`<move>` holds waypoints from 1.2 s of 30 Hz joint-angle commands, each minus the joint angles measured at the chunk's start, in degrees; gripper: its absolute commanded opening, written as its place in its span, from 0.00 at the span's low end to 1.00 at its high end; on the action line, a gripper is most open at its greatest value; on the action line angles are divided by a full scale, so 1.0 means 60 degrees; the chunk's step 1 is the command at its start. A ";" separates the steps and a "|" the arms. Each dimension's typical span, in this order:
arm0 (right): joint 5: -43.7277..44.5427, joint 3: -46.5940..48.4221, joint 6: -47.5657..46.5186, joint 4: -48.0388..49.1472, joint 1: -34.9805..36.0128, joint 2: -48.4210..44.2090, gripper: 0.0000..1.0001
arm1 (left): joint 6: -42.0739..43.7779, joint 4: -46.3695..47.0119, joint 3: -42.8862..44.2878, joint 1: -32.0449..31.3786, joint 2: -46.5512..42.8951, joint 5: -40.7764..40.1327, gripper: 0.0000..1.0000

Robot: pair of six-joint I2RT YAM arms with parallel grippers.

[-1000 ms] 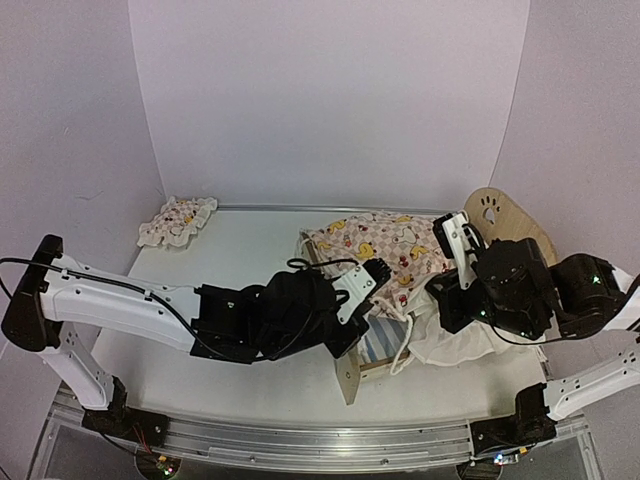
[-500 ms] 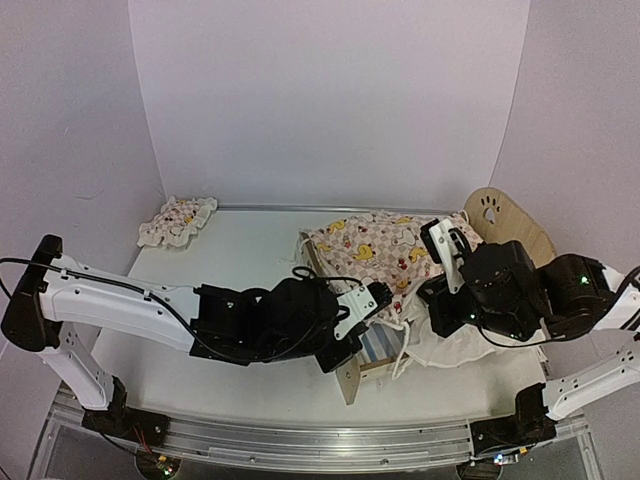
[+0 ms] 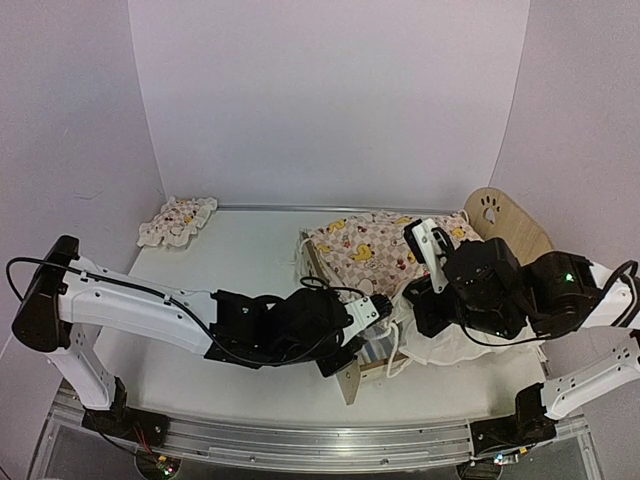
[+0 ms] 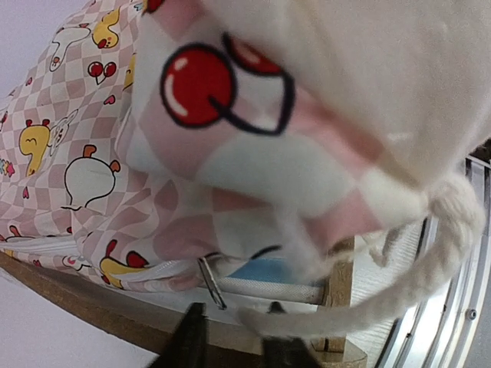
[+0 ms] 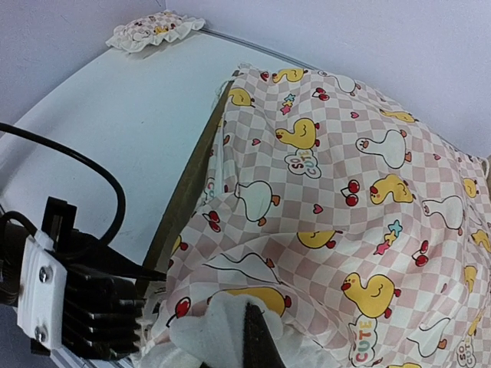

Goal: Set up the pet bed

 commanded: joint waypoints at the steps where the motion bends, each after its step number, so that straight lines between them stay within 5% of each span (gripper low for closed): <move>1: -0.0326 0.0388 -0.0035 0.0801 -0.0032 0.0252 0.00 | -0.0171 0.0053 -0.0009 0.0054 -0.0685 -0.0220 0.40; 4: -0.0343 0.0179 0.0064 0.0887 -0.0033 0.0341 0.00 | -0.0540 0.0053 -0.0399 0.0043 -0.1627 -0.0016 0.50; 12: 0.0131 0.0123 0.0692 0.1417 -0.0036 0.1263 0.00 | -0.2079 0.0180 -0.2415 0.0677 -0.3662 0.1918 0.59; 16: 0.1385 0.0108 0.1413 0.0951 -0.0151 0.1559 0.00 | -0.2872 0.0530 -0.3155 0.0882 -0.4115 0.2741 0.67; 24: 0.0560 -0.0276 0.0829 0.1672 -0.0250 0.1086 0.00 | -0.4668 0.1781 -0.3273 0.1489 -0.3820 0.3072 0.81; 30: 0.1873 0.0022 0.1510 0.2240 -0.0253 0.2256 0.00 | -0.7421 0.2229 -0.2820 0.2158 -0.2941 0.3601 0.81; 36: -0.0316 -0.0312 0.1815 0.2232 0.0255 0.2316 0.00 | -0.9182 0.2377 -0.2885 0.2809 -0.2670 0.3559 0.84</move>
